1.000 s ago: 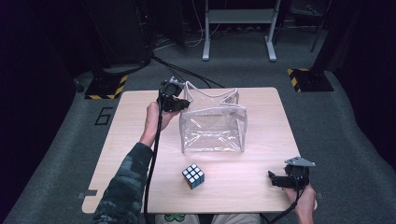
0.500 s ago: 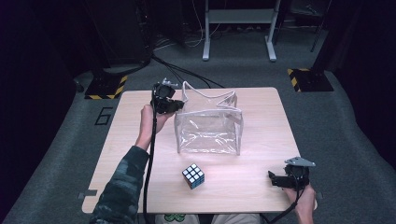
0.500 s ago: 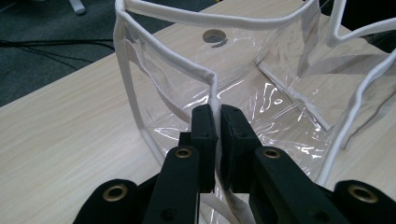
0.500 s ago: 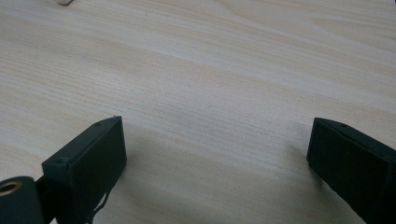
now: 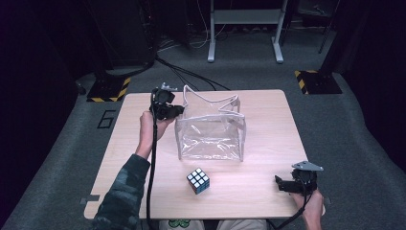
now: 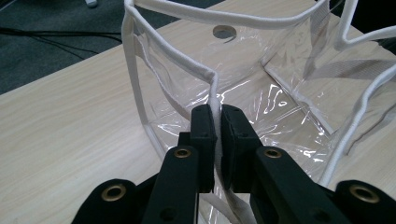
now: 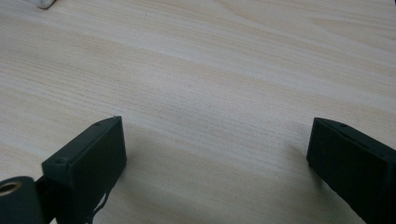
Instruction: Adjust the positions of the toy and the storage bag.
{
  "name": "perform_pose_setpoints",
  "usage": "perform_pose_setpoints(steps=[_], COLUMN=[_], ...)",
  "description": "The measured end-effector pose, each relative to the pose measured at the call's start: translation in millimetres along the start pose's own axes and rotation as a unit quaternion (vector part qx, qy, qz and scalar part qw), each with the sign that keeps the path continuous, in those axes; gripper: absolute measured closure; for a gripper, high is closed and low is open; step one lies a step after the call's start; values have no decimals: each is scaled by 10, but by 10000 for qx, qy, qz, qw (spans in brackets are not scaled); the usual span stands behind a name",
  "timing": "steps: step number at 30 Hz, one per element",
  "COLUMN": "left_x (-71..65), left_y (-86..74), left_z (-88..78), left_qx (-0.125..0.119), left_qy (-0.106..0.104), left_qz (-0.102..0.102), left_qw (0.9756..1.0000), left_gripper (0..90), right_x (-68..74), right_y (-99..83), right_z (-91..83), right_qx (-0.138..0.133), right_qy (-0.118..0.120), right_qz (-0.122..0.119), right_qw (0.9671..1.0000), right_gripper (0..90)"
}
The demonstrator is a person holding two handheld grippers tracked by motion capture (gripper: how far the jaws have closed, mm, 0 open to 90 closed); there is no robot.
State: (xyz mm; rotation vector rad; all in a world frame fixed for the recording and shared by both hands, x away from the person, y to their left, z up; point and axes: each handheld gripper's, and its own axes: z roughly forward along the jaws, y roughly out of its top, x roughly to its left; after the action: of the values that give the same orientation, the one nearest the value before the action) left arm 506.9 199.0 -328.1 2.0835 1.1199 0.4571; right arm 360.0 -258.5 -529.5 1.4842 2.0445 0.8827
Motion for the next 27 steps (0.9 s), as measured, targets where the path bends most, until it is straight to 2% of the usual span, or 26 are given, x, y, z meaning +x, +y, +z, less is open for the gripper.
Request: perform_pose_setpoints(steps=[4,8,10,13,15,21,27], left_x=[-1,1,10,24,35,68,91], left_y=[-9,1,-2,-14,-28,-79,-180], left_z=[-15,-20,-47,-96,-134,-266,-399], left_qx=[-27,10,-39,-85,-113,-239,-291], left_qy=[-54,-210,-209,-255,-291,-336,-312], left_qz=[21,90,68,19,-16,-100,-72], left_qw=[10000,9997,9997,9996,9995,9991,9991], left_gripper=[801,563,402,262,200,138,94], right_x=[0,0,0,0,0,0,1], right_y=[0,0,0,0,0,0,0], right_z=[0,0,0,0,0,0,0], right_qx=[-2,3,-2,0,-1,-1,-3], right_qy=[-1,0,-1,-2,-2,-2,-8], right_qz=[1,-3,-1,1,1,0,-3], right_qw=[10000,10000,10000,10000,10000,10000,10000], right_gripper=[40,40,40,40,40,40,42])
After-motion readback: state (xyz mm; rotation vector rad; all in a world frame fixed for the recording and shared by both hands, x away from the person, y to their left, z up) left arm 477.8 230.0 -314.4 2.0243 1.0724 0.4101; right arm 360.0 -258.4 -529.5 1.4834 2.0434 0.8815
